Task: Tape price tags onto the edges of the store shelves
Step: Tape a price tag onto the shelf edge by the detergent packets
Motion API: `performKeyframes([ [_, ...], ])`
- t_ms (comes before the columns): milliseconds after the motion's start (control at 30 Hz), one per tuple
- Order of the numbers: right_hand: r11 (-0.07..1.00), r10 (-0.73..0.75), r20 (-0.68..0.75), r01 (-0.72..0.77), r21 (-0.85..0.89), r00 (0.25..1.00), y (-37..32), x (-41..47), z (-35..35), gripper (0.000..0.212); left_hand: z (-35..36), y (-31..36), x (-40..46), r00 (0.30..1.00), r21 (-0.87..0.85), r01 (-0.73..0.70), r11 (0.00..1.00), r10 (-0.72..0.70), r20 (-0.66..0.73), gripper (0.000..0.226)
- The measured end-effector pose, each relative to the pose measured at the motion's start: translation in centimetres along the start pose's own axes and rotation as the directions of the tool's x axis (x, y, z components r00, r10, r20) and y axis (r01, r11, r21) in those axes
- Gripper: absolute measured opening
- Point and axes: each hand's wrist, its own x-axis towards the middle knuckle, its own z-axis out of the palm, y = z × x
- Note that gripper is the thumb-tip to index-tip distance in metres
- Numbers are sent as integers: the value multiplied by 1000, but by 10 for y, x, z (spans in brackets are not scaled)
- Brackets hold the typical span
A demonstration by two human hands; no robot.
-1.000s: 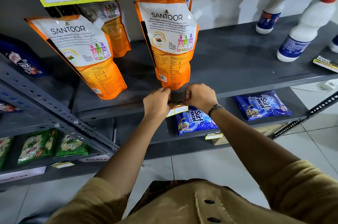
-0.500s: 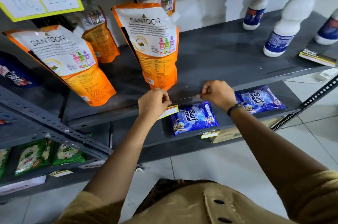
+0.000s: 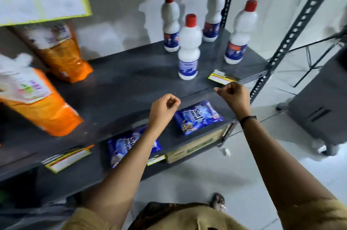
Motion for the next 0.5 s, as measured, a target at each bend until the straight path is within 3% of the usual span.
performKeyframes([
  [133,998,18,-30,-19,-55,999,28,49,-47,19,66,39,30,998,-5,5,1000,-5,-57,7],
  [233,994,-23,43,27,-109,999,44,83,-59,25,96,67,54,995,88,-91,992,95,-42,20],
  [333,975,-63,184,100,-199,981,46,105,-59,34,118,88,86,977,287,-211,935,205,50,35],
  [400,951,-87,303,169,-258,949,44,111,-52,35,130,92,108,973,413,-226,882,181,145,43],
  [500,942,-73,341,176,-284,937,41,118,-43,28,141,88,137,960,545,-219,810,78,270,53],
])
